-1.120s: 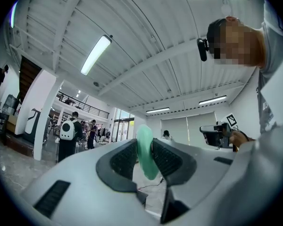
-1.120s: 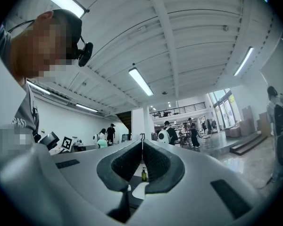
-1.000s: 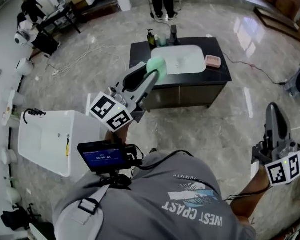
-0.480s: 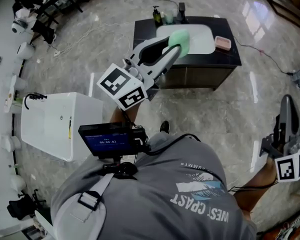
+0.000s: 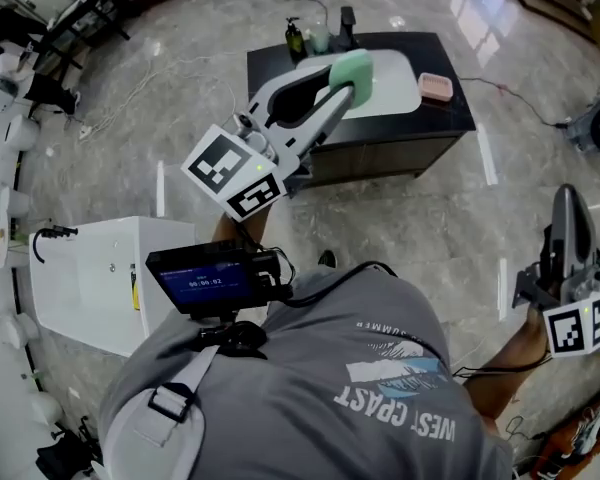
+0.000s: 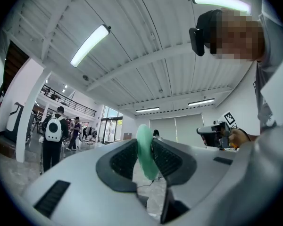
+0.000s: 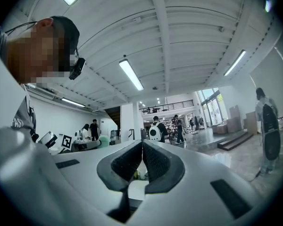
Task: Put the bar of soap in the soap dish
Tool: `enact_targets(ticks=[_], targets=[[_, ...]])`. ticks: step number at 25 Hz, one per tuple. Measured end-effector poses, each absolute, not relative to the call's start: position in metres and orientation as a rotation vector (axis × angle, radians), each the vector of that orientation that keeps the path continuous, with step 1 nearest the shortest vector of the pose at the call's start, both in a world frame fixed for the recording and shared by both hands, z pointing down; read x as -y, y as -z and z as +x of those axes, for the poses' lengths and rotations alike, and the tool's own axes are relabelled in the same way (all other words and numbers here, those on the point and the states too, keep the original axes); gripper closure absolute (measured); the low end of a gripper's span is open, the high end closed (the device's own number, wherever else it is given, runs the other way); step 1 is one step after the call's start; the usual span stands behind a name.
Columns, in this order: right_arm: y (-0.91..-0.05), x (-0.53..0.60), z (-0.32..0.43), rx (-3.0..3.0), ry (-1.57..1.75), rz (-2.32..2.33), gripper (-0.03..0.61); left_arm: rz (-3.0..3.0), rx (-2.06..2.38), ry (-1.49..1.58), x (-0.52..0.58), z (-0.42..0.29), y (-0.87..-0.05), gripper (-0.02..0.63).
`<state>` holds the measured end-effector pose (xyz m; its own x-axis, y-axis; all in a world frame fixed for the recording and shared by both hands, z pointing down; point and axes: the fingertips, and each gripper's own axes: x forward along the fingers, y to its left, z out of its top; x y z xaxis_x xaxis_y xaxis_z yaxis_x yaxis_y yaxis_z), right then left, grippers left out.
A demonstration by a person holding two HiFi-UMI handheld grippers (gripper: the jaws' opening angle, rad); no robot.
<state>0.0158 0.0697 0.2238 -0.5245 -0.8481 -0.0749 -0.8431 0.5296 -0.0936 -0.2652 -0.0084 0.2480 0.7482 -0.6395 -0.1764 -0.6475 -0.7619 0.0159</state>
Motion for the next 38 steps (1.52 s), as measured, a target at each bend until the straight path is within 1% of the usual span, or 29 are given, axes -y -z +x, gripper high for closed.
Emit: enact_targets(ticks=[5, 9, 12, 23, 30, 38], targets=[[-0.221, -0.064, -0.006, -2.622, 0.049, -1.522, 0.57, -2.919, -1.011, -0.286, 0.022, -0.285, -0.248, 0.505], [-0.226, -0.059, -0.012, -2.611, 0.09, -1.538, 0.57, -2.926, -1.009, -0.296, 0.03, -0.294, -0.247, 0.505], [-0.228, -0.057, -0.007, -2.607, 0.095, -1.559, 0.57, -2.94, -1.002, -0.3, 0.037, -0.289, -0.252, 0.505], [-0.235, -0.023, 0.076, -2.626, 0.147, -1.472, 0.57, -2.891, -1.121, -0.255, 0.047, -0.225, -0.249, 0.505], [-0.255, 0.0, 0.137, -2.665, 0.191, -1.386, 0.569, -2.857, -1.213, -0.246, 0.05, -0.168, -0.259, 0.505], [-0.263, 0.014, 0.178, -2.685, 0.209, -1.348, 0.57, -2.85, -1.266, -0.221, 0.055, -0.129, -0.265, 0.505]])
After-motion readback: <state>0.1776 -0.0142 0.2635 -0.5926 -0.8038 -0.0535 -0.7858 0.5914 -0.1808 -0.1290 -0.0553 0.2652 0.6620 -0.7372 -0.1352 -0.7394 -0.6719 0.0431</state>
